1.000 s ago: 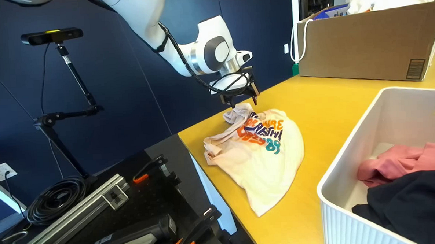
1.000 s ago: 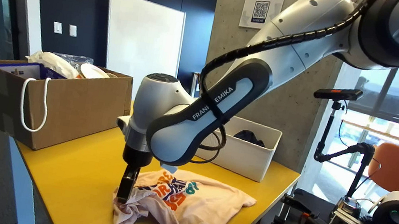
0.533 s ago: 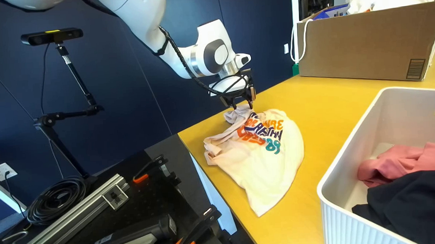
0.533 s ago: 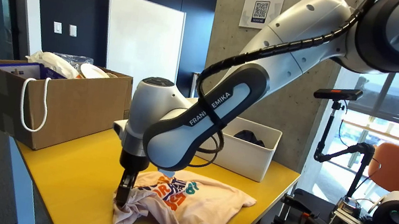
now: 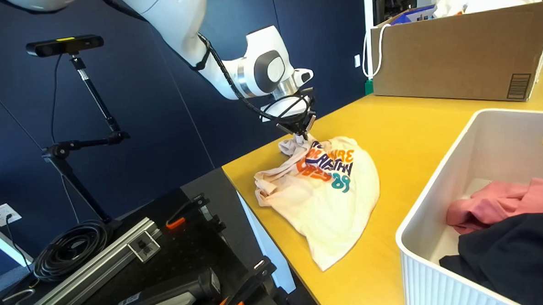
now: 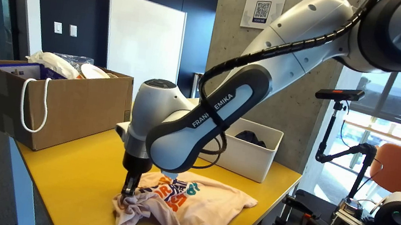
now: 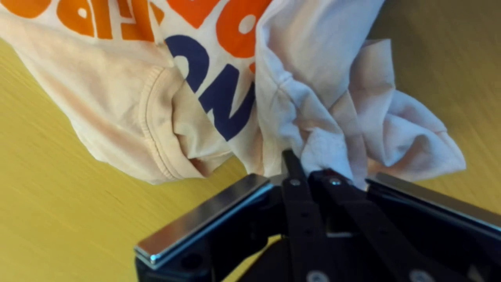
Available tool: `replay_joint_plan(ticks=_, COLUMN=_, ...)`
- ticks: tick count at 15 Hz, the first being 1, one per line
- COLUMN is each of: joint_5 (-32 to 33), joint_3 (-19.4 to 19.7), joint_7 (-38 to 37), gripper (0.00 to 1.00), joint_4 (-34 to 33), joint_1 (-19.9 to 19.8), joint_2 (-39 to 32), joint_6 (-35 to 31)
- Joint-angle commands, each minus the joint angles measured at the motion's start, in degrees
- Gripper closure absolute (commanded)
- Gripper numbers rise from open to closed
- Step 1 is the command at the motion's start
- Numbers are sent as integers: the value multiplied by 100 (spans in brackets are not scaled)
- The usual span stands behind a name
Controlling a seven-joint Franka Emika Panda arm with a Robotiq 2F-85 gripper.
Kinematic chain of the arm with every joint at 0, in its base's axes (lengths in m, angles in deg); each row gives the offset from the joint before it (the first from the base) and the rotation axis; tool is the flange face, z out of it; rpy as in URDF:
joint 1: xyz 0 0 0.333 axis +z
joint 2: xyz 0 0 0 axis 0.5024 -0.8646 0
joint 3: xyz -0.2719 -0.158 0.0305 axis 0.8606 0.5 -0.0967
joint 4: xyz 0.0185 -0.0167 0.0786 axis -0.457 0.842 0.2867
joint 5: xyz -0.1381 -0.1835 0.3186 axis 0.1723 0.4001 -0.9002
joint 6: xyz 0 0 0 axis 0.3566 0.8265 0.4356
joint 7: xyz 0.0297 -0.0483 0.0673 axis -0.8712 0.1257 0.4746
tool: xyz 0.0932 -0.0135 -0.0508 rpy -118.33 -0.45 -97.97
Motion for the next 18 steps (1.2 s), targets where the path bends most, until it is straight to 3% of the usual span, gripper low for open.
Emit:
replay_joint_plan(ticks=1, joint_5=139, joint_3=85, joint_7=-192, gripper=100, joint_4=376, joint_1=44, joint_2=310, joint_6=-58)
replay_joint_plan(ticks=7, joint_5=191, joint_3=83, joint_7=-351, gripper=99, joint_4=1039, joint_1=135, joint_2=962, joint_6=-318)
replay_joint_plan(ticks=18, joint_5=91, joint_3=-423, joint_7=-195, gripper=99, joint_4=1878, joint_1=277, joint_2=1741, joint_6=-574)
